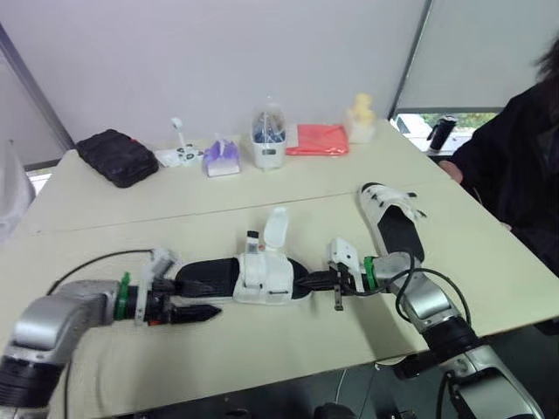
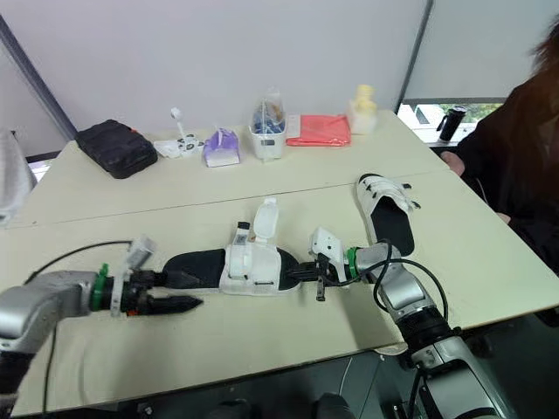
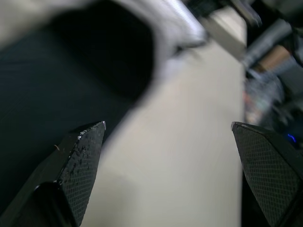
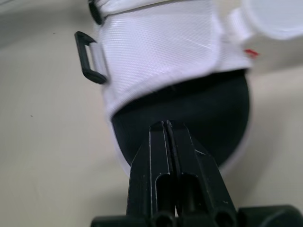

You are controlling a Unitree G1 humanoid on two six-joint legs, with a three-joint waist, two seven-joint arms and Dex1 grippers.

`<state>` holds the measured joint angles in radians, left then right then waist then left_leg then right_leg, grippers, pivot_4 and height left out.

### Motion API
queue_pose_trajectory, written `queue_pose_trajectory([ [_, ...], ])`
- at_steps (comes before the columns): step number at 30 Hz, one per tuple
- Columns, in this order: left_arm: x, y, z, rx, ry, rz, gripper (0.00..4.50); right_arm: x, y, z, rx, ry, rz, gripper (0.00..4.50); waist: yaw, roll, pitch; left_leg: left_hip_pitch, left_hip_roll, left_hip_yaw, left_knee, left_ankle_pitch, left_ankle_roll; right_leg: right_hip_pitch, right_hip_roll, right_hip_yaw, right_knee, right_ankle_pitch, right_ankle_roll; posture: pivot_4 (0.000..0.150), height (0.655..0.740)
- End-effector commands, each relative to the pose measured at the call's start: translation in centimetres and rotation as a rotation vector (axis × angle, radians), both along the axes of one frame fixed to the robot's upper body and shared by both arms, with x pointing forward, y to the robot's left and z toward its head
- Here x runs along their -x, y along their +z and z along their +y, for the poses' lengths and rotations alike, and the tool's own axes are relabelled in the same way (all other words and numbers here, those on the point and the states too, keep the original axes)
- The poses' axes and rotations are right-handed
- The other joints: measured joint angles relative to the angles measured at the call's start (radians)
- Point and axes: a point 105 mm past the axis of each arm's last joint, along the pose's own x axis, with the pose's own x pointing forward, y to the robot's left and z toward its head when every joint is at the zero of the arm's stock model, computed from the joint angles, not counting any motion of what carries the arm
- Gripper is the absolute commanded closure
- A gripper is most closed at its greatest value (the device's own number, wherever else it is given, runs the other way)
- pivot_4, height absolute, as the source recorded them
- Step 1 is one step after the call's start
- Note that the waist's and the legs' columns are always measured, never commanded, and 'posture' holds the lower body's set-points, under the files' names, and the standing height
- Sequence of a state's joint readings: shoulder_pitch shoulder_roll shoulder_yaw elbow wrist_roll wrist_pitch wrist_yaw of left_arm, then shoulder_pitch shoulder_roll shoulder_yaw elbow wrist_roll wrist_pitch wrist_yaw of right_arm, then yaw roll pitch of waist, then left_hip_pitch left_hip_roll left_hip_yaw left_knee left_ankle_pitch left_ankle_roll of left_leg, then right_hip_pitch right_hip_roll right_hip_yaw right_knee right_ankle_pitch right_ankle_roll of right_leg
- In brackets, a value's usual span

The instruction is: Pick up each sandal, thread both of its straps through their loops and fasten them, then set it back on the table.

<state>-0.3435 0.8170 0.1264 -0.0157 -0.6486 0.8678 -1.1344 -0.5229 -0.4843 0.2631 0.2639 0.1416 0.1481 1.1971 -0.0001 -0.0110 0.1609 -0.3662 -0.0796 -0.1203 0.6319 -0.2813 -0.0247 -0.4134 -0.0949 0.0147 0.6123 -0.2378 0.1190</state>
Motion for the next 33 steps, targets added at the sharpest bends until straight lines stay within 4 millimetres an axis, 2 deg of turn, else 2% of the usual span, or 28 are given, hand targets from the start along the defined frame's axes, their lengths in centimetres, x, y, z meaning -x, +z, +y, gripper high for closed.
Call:
queue_pose_trajectory([
  [1, -3.5, 6.2, -0.7, 0.129, 0.023, -0.178, 0.08, 0.6, -1.5, 0.8, 0.028, 0.033, 0.038, 4.50, 0.010, -0.003, 0.001, -0.001, 0.000, -0.001, 0.001, 0.001, -0.001, 0.000, 0.001, -0.001, 0.000, 0.001, -0.001, 0.150, 0.7400],
  [3, -5.2, 7.3, -3.0, 0.147, -0.035, -0.218, 0.08, 0.6, -2.0, 1.0, 0.025, 0.032, 0.057, 4.50, 0.009, -0.004, 0.000, -0.001, -0.001, -0.002, 0.003, 0.001, -0.002, 0.001, 0.001, -0.002, 0.000, 0.002, -0.001, 0.150, 0.7400],
  [4, -5.8, 7.2, -4.0, 0.132, -0.065, -0.229, 0.08, 0.6, -2.1, 1.1, 0.017, 0.028, 0.069, 4.50, 0.007, -0.004, 0.000, -0.001, -0.001, -0.002, 0.003, 0.001, -0.002, 0.001, 0.000, -0.002, 0.000, 0.002, -0.001, 0.150, 0.7400],
  [7, -7.4, 5.7, -6.0, 0.096, -0.112, -0.202, 0.08, 0.6, -3.0, 1.2, 0.016, 0.022, 0.099, 4.50, -0.009, -0.003, -0.001, 0.003, -0.002, 0.002, 0.001, 0.004, -0.006, 0.003, -0.001, 0.000, 0.001, 0.002, 0.000, 0.150, 0.7400],
  [12, -9.7, 3.7, -7.6, 0.087, -0.117, -0.157, 0.08, 0.8, -4.2, 1.5, 0.031, 0.026, 0.110, 4.50, -0.023, -0.004, 0.000, 0.004, 0.002, 0.005, -0.001, 0.004, -0.006, 0.000, 0.002, 0.001, 0.001, 0.002, 0.000, 0.150, 0.7400],
  [18, -10.5, 3.0, -9.8, 0.133, -0.162, -0.106, 0.08, 0.7, -4.2, 1.8, 0.018, 0.011, 0.101, 4.50, -0.021, -0.004, 0.000, 0.007, 0.002, 0.005, 0.000, 0.001, -0.002, 0.003, 0.002, 0.001, 0.001, 0.002, 0.000, 0.150, 0.7400],
  [25, -10.3, 1.5, -12.2, 0.121, -0.229, -0.046, 0.08, 0.6, -4.1, 1.9, 0.016, -0.003, 0.088, 4.50, -0.026, -0.004, 0.000, 0.009, 0.003, 0.005, 0.000, 0.001, -0.001, 0.004, 0.004, 0.002, 0.003, 0.002, 0.000, 0.150, 0.7400],
  [29, -10.6, 2.0, -13.9, 0.173, -0.232, -0.039, 0.08, 0.7, -4.2, 1.8, 0.013, -0.015, 0.085, 4.50, -0.023, -0.004, 0.000, 0.009, 0.003, 0.005, 0.000, 0.001, -0.001, 0.004, 0.004, 0.002, 0.003, 0.002, 0.000, 0.150, 0.7400],
  [33, -12.2, 3.2, -14.7, 0.257, -0.103, -0.056, 0.08, 0.8, -4.4, 2.1, 0.012, -0.019, 0.087, 4.50, -0.023, -0.004, 0.000, 0.009, 0.003, 0.005, 0.001, 0.001, -0.001, 0.005, 0.004, 0.002, 0.003, 0.002, 0.000, 0.150, 0.7400],
])
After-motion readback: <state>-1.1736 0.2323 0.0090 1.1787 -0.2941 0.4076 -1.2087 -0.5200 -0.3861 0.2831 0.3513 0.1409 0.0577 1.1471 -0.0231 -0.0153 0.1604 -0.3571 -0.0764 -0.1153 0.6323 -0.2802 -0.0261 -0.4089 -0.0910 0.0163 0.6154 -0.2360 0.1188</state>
